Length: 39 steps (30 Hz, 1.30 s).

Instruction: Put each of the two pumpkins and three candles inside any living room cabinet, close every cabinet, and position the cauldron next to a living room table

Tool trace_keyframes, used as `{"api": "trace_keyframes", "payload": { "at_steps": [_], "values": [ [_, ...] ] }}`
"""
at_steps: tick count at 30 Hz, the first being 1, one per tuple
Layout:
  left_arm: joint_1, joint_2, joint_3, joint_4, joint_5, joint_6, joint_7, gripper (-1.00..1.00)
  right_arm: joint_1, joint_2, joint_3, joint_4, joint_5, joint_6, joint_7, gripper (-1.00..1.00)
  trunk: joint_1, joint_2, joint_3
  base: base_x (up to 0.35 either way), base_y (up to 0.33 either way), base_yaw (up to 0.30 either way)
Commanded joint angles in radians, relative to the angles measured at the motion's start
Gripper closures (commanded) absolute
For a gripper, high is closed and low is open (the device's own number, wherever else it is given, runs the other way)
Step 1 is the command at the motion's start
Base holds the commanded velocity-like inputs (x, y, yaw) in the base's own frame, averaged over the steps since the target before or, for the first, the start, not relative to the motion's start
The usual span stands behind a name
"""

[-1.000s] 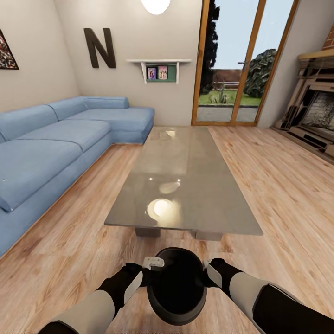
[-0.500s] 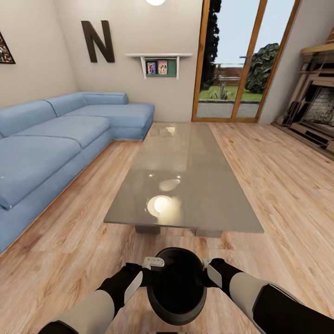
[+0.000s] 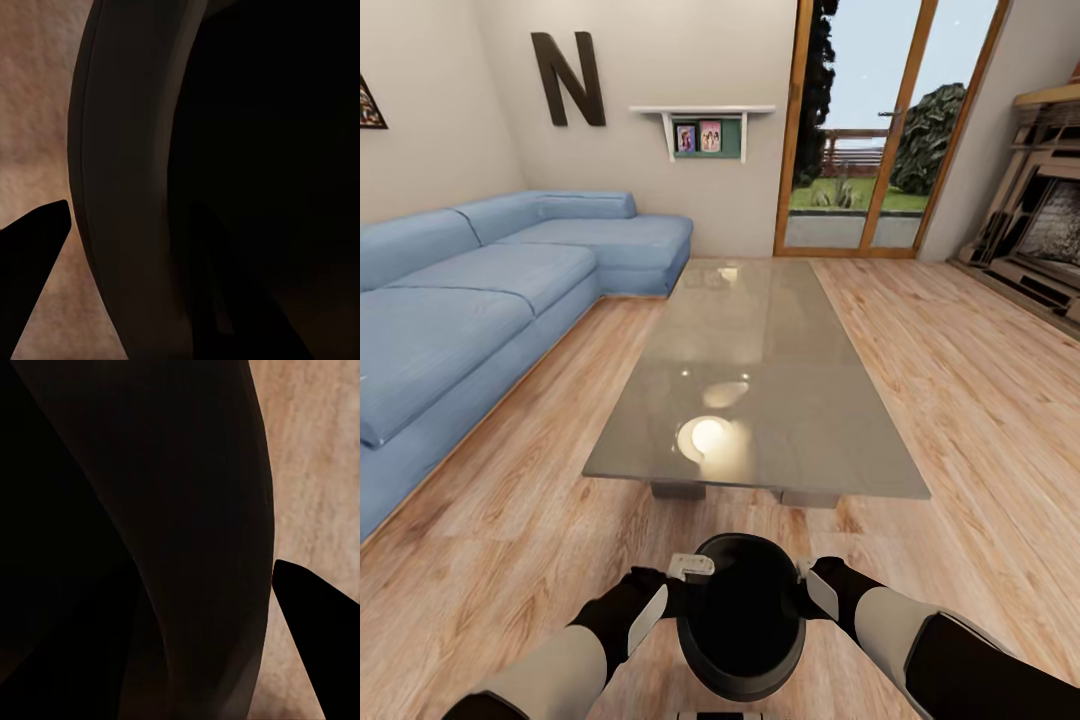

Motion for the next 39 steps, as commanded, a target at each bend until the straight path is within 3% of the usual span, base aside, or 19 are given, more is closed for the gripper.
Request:
{"api": "trace_keyframes", "payload": {
  "at_steps": [1,39],
  "values": [
    [0.000,0.000,-0.007,0.002,-0.023,0.004,0.038,1.00,-0.001,0.000,0.003,-0.003,-0.029,0.003,0.000,1.00,0.000,0.000,-0.002,0.000,0.000,0.000],
    [0.000,0.000,-0.007,0.001,-0.023,0.004,0.038,1.00,-0.001,-0.001,0.002,-0.003,-0.029,0.003,0.002,1.00,0.000,0.000,-0.033,0.000,0.000,0.009]
  ]
}}
